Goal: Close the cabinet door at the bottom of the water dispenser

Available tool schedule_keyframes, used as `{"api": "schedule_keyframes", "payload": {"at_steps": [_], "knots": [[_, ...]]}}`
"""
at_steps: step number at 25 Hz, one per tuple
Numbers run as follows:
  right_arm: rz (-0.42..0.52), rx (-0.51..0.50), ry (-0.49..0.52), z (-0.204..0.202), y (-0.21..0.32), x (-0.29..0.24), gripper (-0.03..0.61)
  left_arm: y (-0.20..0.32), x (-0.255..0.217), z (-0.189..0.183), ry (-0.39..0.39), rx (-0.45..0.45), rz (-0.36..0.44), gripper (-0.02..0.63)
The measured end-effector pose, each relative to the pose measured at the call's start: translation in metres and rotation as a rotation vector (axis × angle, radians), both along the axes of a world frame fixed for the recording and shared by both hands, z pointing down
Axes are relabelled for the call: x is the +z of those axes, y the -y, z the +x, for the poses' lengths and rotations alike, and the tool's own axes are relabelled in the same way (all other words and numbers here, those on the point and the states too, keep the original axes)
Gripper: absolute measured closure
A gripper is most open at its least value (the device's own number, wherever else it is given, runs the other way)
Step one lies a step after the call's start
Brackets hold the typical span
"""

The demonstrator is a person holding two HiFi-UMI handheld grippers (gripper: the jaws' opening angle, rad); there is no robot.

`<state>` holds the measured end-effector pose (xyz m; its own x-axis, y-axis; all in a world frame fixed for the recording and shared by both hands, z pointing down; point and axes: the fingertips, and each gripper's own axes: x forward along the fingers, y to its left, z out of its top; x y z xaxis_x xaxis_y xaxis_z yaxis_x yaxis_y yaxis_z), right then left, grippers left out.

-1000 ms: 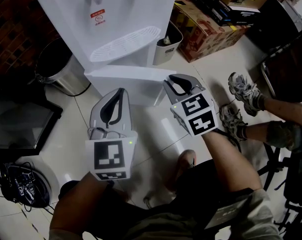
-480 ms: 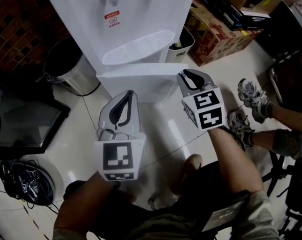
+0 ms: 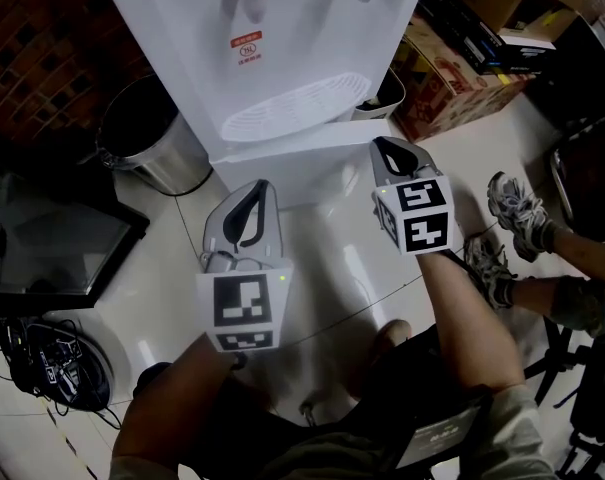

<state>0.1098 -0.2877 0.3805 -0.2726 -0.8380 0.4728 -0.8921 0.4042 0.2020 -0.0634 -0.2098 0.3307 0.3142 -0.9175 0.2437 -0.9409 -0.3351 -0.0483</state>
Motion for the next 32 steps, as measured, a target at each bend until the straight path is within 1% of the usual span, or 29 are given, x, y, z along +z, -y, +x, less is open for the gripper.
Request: {"api": "schedule_keyframes", "payload": {"at_steps": [9,19,23,27,32], "knots": [[0.009,-0.006,0.021,-0.002,0.019,0.001,0.565,0.022,0.014,0.0,0.011,-0.013,-0.016,0.614],[0.05,0.031,0.063,-0.003,0.045,0.001,0.572,0.033,0.019,-0.005,0.015,-0.032,-0.026,0.614],[0.019,0.034,0.081,-0.009,0.053,0.013,0.563,0.034,0.025,-0.014,0.012,-0.05,-0.047,0.614],[-0.014,0.021,0.08,-0.016,0.058,0.026,0.563,0.036,0.02,-0.014,-0.002,-0.05,-0.035,0.614],[-0.019,0.038,0.108,-0.019,0.063,0.03,0.558,0.036,0.017,-0.013,0.011,-0.04,-0.028,0.614]]}}
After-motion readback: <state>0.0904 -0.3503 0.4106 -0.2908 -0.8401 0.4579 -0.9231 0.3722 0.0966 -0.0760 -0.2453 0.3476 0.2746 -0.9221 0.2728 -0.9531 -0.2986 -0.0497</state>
